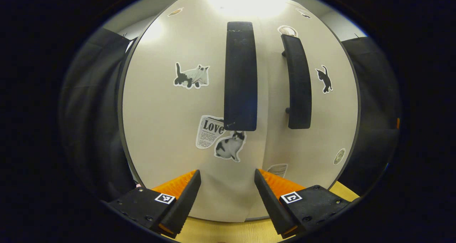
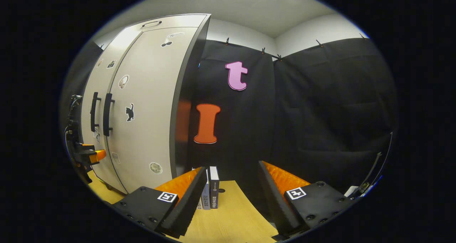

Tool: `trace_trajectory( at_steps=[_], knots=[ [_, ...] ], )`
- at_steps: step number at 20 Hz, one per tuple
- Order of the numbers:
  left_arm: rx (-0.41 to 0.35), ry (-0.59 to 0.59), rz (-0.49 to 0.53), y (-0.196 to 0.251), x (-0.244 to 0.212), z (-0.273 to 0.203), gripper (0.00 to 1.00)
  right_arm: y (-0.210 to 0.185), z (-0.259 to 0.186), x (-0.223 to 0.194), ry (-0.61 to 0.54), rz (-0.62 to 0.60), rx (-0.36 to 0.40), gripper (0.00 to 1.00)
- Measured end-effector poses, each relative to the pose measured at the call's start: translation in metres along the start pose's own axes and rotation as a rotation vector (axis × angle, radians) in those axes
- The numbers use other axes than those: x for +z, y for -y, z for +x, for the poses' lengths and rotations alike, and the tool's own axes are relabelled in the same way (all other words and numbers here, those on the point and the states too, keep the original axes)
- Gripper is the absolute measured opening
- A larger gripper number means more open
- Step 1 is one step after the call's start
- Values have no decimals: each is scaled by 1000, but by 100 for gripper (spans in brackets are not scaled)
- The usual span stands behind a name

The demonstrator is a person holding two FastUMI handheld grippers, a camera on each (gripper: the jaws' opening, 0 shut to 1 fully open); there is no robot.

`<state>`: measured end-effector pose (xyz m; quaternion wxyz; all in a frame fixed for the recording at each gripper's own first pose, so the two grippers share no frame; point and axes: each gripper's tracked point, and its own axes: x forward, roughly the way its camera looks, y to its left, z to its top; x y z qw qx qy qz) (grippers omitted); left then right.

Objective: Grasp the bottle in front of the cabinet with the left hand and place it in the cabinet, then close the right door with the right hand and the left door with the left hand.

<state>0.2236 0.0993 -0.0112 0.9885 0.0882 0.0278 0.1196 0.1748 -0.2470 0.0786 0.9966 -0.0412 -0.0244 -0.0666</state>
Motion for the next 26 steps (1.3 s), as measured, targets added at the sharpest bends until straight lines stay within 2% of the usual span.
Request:
trace_trajectory(
  at_steps=[6, 11, 19, 26],
  knots=[
    [30, -25, -12, -3, 0, 1, 93, -5, 21, -3, -9, 12, 38, 95],
    [46, -38, -54, -9, 10, -30, 93, -19, 36, 1, -1, 23, 82, 95],
    [39, 26, -83, -12, 68, -90, 93, -35, 39, 17, 32, 47, 149, 95],
    [26, 84, -128, -22, 111, -138, 94, -45, 24, 27, 54, 55, 173, 95]
  ],
)
